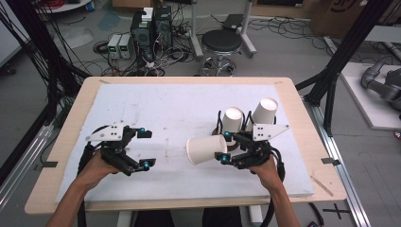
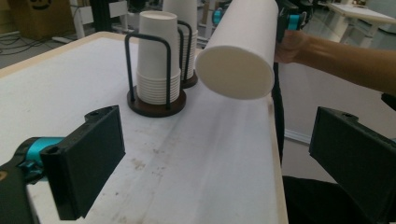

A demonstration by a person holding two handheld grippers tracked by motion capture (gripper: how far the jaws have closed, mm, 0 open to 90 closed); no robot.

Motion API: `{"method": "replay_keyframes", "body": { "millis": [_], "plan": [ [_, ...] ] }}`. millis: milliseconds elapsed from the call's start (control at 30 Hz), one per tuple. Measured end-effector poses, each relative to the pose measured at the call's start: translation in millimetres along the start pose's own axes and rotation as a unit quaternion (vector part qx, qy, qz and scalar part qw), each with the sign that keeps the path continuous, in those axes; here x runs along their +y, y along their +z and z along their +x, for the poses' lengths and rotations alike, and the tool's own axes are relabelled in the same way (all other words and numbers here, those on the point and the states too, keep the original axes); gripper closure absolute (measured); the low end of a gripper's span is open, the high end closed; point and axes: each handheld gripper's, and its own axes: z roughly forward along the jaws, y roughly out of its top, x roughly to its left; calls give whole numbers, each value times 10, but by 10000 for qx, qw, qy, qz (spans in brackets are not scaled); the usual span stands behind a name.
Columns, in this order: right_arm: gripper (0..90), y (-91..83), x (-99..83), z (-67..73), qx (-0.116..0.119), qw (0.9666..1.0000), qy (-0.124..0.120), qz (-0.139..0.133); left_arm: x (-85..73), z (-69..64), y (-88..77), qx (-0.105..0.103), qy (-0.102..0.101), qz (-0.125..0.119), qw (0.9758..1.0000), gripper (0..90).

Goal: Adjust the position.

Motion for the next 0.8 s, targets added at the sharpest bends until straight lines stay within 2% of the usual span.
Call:
{"method": "replay_keyframes", "body": {
  "millis": [367,600,800],
  "plan": [
    [354,140,23,14,208,9998,-47,-9,136,-29,254,-304,174,110,9993,33],
    [354,249,42,32,338,9994,-80,-19,149,-44,416,-500,140,135,9986,33],
    [354,336,48,42,420,9991,-104,0,256,-86,571,-708,183,130,9972,33]
  ]
}}
